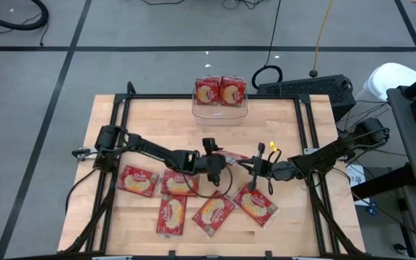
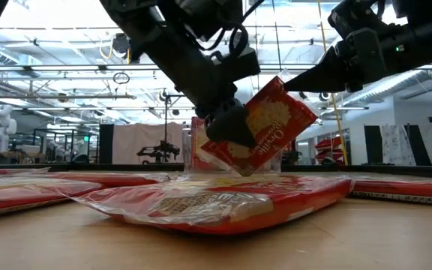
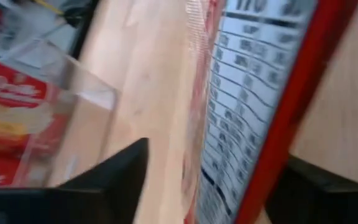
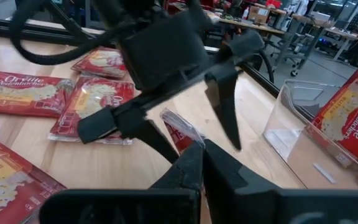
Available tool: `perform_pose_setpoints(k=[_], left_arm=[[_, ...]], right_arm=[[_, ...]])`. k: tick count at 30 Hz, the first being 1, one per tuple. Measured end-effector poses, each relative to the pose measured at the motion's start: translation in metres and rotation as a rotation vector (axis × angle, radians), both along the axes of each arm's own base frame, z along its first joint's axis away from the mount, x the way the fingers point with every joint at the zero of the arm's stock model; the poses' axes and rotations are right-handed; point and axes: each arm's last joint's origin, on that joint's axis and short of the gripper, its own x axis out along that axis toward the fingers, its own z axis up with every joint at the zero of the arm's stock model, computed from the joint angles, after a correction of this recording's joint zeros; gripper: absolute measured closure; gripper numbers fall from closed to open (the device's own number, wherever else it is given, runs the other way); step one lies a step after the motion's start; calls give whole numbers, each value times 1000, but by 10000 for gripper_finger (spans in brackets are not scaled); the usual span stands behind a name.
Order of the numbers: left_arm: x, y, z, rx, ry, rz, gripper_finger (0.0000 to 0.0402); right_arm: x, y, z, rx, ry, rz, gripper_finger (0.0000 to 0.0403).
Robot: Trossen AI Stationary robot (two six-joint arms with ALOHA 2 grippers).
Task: Sort popcorn bags into baskets
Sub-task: Put the red popcorn bag into the transparent bin
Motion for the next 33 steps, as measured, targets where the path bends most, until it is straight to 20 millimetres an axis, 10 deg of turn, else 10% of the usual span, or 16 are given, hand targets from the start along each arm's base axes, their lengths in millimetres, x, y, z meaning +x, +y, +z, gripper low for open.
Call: perform_pose_setpoints(k=[8, 22, 33], left_arm=[[0, 4, 5, -68, -23, -12, 373], [-56, 39, 118, -98, -131, 89, 378], [-102, 60, 216, -152, -558, -122, 366]], right_arm=[[-1, 0, 3, -25, -6, 7, 403], [-34, -17, 77, -106, -326, -110, 344], [-28, -49, 88, -155, -433, -82, 288]])
